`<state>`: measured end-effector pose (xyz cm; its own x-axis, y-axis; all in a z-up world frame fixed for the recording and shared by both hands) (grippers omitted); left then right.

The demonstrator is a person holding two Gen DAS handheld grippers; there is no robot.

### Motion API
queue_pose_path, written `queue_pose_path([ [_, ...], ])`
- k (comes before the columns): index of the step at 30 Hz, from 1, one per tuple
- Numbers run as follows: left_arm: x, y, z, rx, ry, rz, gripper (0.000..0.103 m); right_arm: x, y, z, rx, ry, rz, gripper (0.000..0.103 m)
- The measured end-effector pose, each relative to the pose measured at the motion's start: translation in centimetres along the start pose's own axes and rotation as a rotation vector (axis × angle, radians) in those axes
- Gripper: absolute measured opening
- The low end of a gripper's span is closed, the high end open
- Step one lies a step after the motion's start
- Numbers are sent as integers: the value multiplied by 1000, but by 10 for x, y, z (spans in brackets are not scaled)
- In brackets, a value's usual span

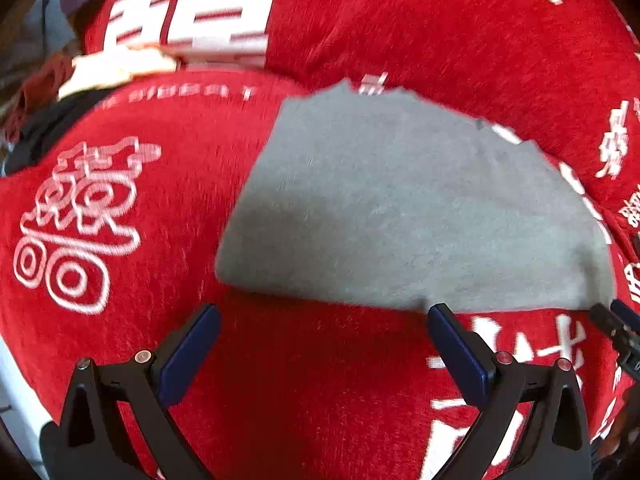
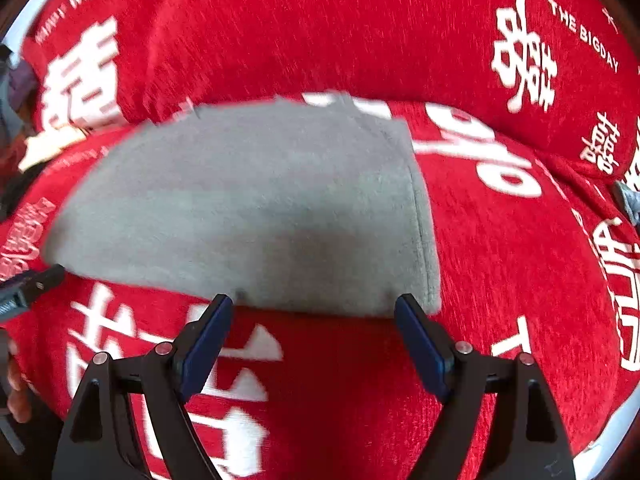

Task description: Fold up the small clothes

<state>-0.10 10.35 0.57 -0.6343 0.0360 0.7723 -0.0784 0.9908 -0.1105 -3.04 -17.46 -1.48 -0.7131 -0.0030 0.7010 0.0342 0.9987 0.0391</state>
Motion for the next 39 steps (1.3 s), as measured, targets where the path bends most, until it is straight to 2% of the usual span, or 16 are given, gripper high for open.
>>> queue_pose_path([
  [4,3,-15,-28,-10,-49,13,103,-4,11,-30,-51,-25,-41,86],
  [8,-11,-32,-58,-38,-69,5,103,-36,22,-59,-28,19,-10,86],
  [15,-63,-46,-72,-46,29,0,103,-100,26,-70,37,134,46,86],
  [17,-79,-46,-70,-55,54,-7,103,-109,19,-71,22,136,51,86],
  [20,-90,-46,-73,-67,32,-7,103,-119,11,-77,17,124,56,90],
  [25,-109,-42,-86,-39,49,13,103,-139,6,-89,23,107,81,96],
  [28,-114,-37,-96,-25,77,18,103,-146,4,-95,11,126,96,101],
  [29,-111,-31,-101,-5,85,20,103,-143,3,-96,-4,128,95,101],
  [31,-96,-6,-109,82,37,43,103,-122,0,-99,-43,80,80,101],
  [33,-87,20,-106,147,36,62,103,-101,-1,-98,-50,37,77,101],
  [36,-85,66,-83,275,116,129,103,-81,3,-90,-43,4,68,101],
  [39,-84,80,-62,318,163,179,103,-74,14,-83,-42,-7,47,101],
])
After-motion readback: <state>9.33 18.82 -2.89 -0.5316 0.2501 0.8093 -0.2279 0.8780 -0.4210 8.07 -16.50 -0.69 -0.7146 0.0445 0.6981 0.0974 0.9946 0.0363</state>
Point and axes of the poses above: each gripper's, at about its wrist camera, not at the fingertips, and x roughly against the way its jaws point, y to its left, z to its underside, the point moved 5 cm from there along -x, roughly the way its jaws point, and after that the axes turned 11 degrees about -y, right-handed, at the moved point
